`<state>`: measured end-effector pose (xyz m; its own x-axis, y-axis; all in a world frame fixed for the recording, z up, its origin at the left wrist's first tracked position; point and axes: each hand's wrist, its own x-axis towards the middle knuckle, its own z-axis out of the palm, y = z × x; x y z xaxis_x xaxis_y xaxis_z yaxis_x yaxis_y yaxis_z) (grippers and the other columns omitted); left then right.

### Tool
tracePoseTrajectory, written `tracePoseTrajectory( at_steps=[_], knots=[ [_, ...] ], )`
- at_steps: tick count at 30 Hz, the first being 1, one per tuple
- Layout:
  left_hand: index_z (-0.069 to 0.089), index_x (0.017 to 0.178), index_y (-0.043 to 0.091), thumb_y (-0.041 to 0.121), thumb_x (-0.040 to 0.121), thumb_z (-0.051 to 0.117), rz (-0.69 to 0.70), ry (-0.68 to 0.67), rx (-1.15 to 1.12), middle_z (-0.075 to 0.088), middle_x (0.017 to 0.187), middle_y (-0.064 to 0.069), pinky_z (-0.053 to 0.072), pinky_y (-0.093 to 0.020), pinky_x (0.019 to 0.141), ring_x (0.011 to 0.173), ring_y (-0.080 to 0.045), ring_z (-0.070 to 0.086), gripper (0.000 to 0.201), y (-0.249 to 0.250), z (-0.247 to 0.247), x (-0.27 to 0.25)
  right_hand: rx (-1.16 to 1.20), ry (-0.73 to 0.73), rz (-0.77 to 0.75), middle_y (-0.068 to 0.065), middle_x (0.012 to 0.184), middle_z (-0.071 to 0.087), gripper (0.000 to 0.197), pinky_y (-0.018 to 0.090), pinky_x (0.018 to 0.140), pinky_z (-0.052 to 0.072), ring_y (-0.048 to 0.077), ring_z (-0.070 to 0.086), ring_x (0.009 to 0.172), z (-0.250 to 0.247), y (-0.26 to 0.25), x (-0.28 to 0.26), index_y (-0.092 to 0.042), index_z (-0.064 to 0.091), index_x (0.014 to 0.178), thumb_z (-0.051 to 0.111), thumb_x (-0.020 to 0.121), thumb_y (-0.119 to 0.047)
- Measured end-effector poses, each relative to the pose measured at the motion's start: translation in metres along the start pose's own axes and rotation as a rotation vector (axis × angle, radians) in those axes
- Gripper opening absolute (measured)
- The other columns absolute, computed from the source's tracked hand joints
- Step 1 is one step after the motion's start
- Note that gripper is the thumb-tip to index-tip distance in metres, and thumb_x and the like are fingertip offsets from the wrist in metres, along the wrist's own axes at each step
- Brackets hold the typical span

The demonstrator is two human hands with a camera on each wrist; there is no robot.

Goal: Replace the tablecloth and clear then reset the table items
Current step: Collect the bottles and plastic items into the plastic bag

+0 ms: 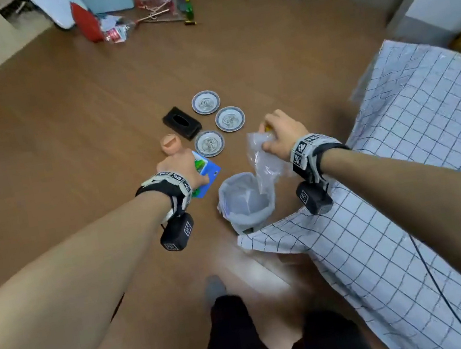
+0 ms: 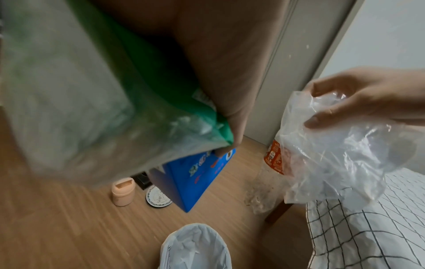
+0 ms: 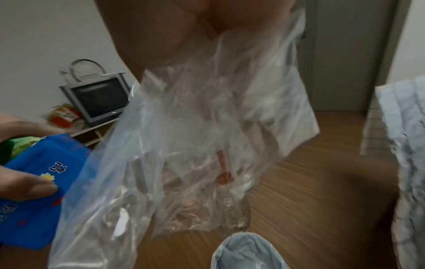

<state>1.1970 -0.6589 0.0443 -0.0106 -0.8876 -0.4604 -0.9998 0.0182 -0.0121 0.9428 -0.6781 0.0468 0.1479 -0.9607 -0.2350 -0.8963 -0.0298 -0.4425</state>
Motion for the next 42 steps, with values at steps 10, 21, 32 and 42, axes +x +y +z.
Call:
tracePoseTrajectory(
  at_steps=[10, 21, 32, 42],
  knots=[
    [0.046, 0.117, 0.014, 0.047, 0.081, 0.067, 0.168, -0.12, 0.056, 0.062, 0.106, -0.005, 0.039, -0.033, 0.07, 0.101, -0.028, 0.059, 0.054, -0.021, 0.023, 0.101, 0.072, -0.015, 0.295, -0.001, 0.11, 0.045, 0.028, 0.038, 0.085, 0.048, 0.028, 0.058, 0.092, 0.064, 0.025, 0.039, -0.024, 0.053, 0.105, 0.068, 0.081, -0.027],
    [0.05, 0.109, 0.013, 0.048, 0.076, 0.073, 0.168, -0.21, -0.075, 0.06, 0.098, -0.007, 0.052, -0.04, 0.079, 0.089, -0.029, 0.059, 0.053, -0.004, 0.137, 0.264, 0.201, -0.112, 0.425, -0.006, 0.109, 0.043, 0.028, 0.033, 0.083, 0.046, 0.029, 0.059, 0.094, 0.225, 0.11, 0.145, -0.028, 0.052, 0.104, 0.067, 0.081, -0.022],
    [0.05, 0.116, 0.013, 0.055, 0.075, 0.069, 0.3, -0.312, -0.048, 0.061, 0.108, -0.007, 0.05, -0.042, 0.077, 0.099, -0.031, 0.058, 0.062, 0.048, 0.295, 0.4, 0.373, 0.024, 0.581, 0.002, 0.119, 0.046, 0.034, 0.025, 0.079, 0.037, 0.024, 0.056, 0.099, 0.378, 0.184, 0.2, -0.016, 0.054, 0.115, 0.066, 0.083, -0.017],
    [0.047, 0.122, 0.01, 0.04, 0.077, 0.073, 0.354, -0.344, -0.044, 0.054, 0.122, -0.01, 0.048, -0.04, 0.082, 0.113, -0.032, 0.054, 0.061, 0.066, 0.376, 0.439, 0.369, -0.123, 0.77, 0.001, 0.163, 0.0, 0.105, 0.044, 0.119, 0.02, 0.021, 0.005, 0.15, 0.495, 0.217, 0.195, -0.019, 0.007, 0.156, 0.07, 0.079, -0.052]
  ],
)
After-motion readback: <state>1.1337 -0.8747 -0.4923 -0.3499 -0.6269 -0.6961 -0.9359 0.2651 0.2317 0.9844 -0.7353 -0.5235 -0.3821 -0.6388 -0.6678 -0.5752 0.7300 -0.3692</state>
